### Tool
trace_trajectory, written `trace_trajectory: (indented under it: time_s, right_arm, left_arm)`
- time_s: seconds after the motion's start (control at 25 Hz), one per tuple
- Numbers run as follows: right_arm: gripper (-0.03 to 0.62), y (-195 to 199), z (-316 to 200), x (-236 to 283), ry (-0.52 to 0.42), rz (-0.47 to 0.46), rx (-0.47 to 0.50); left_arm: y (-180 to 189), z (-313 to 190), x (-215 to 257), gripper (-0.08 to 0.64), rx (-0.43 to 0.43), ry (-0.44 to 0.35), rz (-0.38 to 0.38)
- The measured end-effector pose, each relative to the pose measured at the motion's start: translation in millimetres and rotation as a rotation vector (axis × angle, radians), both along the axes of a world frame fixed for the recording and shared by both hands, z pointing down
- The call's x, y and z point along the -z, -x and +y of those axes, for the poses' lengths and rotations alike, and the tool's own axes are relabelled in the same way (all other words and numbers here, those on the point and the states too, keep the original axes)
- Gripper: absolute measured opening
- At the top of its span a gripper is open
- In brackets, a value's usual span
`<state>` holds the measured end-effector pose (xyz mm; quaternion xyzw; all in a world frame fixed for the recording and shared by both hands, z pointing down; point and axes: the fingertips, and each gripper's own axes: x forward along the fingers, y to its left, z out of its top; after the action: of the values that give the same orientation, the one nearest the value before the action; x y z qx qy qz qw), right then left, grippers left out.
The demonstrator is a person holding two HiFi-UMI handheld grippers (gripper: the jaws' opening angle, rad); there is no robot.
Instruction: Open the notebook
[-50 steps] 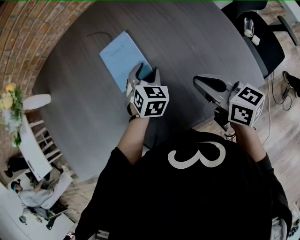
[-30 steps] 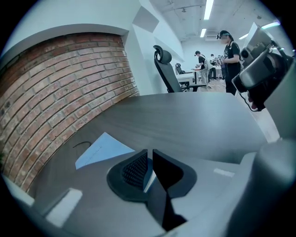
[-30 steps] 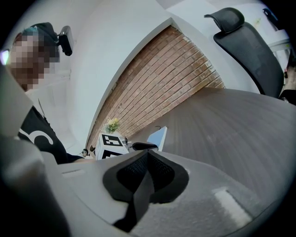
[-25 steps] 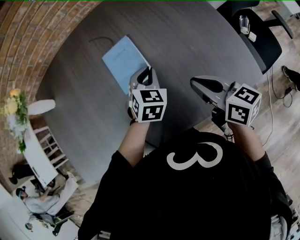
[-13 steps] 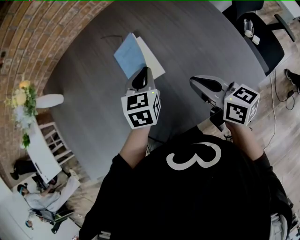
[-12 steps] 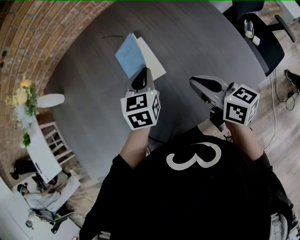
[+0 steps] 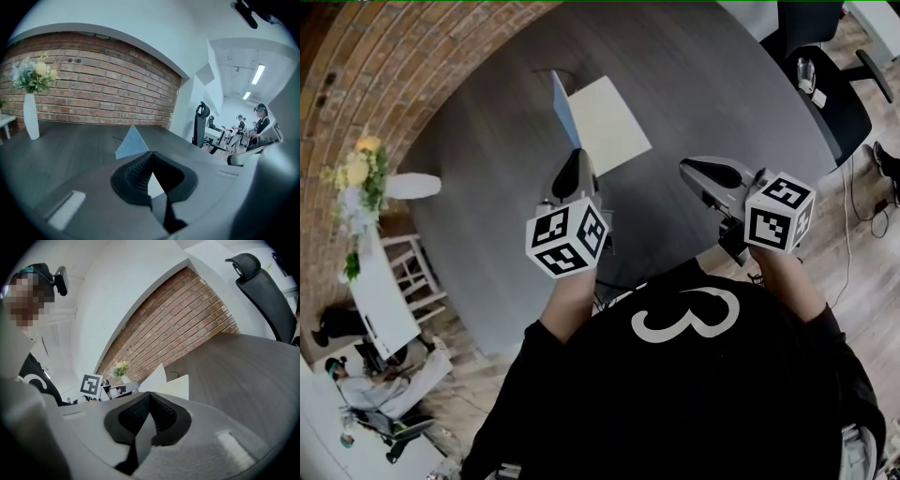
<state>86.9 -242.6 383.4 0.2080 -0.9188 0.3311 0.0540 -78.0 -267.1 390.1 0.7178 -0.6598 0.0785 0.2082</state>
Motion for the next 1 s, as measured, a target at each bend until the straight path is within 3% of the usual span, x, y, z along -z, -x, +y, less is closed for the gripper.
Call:
trace_trajectory:
  time_s: [0.4,0.76,1.0]
  right_arm:
    - [0.000,29.2,15.2,-0.9,-0.008,0.022,0.055]
    - [0.000,54.0,29.4,-2.5,-0.005,0.047,0.095]
    - [0.000,59.5,37.2,-7.4,-0.007,0.061,0.096]
  left_arm:
    - [42.9,27.4,-1.7,0.023,0.077,-0.005,0.025]
    - [82.1,49.8,-16.5,0.023,0.149,0.019,0.131]
    - [100.4,59.3,-30.6,0.026,0.182,0.033,0.153]
